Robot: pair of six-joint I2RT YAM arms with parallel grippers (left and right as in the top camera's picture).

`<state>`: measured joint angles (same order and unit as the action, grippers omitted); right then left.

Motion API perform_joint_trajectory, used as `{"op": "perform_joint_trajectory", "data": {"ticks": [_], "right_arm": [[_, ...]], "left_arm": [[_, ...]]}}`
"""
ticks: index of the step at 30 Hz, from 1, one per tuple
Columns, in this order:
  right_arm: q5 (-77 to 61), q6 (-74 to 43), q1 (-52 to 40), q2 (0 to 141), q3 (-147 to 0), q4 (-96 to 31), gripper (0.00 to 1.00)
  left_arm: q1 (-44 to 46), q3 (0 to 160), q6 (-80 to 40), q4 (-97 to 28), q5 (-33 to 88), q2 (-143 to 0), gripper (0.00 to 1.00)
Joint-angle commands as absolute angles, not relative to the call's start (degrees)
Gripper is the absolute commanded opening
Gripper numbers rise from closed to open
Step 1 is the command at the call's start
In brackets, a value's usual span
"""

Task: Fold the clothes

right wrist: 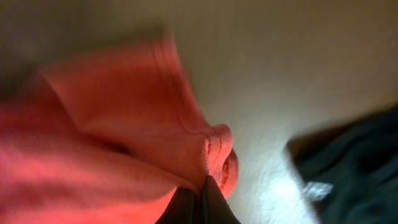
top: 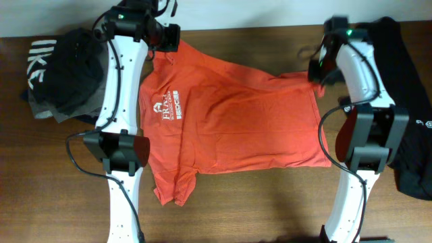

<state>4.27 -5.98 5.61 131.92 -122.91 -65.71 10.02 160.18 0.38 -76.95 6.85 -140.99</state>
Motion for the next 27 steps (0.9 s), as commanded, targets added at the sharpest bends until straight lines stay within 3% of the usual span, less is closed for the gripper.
{"op": "perform_joint_trajectory", "data": {"ticks": [1, 15, 27], "right_arm": [[6.31, -8.01, 7.73, 130.52, -131.07, -65.10, 0.04], [-1.17, -6.15, 13.89, 130.43, -135.74, -65.45, 0.04], [-10.96, 7.38, 13.87, 130.43, -136.09, -55.51, 0.04]], "left_arm": [[8.49, 160.55, 0.86, -76.44, 5.87, -139.52, 0.01], [3.66, 160.55, 0.86, -72.20, 5.23, -139.50, 0.01], [2.87, 160.55, 3.09, -68.71, 3.31, -139.37, 0.01]]}}
